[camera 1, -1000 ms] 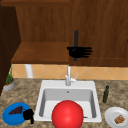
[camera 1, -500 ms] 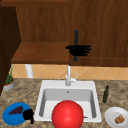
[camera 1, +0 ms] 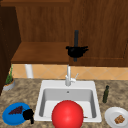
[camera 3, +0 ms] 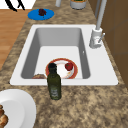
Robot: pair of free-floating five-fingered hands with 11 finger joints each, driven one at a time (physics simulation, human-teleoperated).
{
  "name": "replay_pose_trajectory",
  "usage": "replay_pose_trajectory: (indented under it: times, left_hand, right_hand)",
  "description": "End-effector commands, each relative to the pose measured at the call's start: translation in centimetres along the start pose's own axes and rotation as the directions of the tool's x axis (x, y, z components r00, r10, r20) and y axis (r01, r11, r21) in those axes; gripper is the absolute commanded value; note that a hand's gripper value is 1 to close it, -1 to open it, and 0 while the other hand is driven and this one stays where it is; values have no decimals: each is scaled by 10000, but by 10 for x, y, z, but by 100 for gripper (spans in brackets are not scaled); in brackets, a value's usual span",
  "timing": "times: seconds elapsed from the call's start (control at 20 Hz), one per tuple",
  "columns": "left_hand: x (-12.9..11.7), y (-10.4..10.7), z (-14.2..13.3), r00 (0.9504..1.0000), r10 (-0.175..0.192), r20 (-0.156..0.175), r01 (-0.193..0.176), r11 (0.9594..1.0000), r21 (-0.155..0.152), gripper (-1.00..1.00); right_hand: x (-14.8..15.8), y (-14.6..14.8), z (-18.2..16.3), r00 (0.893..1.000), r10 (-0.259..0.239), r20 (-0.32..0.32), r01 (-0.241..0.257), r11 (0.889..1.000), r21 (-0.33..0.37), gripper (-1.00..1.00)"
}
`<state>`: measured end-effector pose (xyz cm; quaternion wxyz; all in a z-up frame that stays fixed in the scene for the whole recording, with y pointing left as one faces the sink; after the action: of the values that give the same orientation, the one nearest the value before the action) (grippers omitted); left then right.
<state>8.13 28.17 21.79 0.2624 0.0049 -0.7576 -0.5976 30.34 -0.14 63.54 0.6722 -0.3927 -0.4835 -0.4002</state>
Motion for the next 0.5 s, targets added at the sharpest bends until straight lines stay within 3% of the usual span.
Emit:
replay_pose_trajectory:
  times: [0.0, 0.05, 0.15, 0.25, 0.45]
  left_hand:
    - [0, 0, 0, 10000, 0, 0, 0, 10000, 0, 0]
    - [0, 0, 0, 10000, 0, 0, 0, 10000, 0, 0]
    - [0, 0, 0, 10000, 0, 0, 0, 10000, 0, 0]
    - [0, 0, 0, 10000, 0, 0, 0, 10000, 0, 0]
    - [0, 0, 0, 10000, 0, 0, 0, 10000, 0, 0]
  right_hand:
    - [-5, -11, 5, 9986, -526, 7, 525, 9976, -460, 100]
    - [-9, -12, 16, 9971, -760, 1, 757, 9929, -917, 100]
    - [-17, -25, 24, 9979, -635, -126, 619, 9926, -1046, 100]
    - [-22, -29, 25, 9959, -901, 128, 910, 9873, -1301, 100]
    - [-27, -65, 19, 9892, -1371, 512, 1392, 9895, -390, 100]
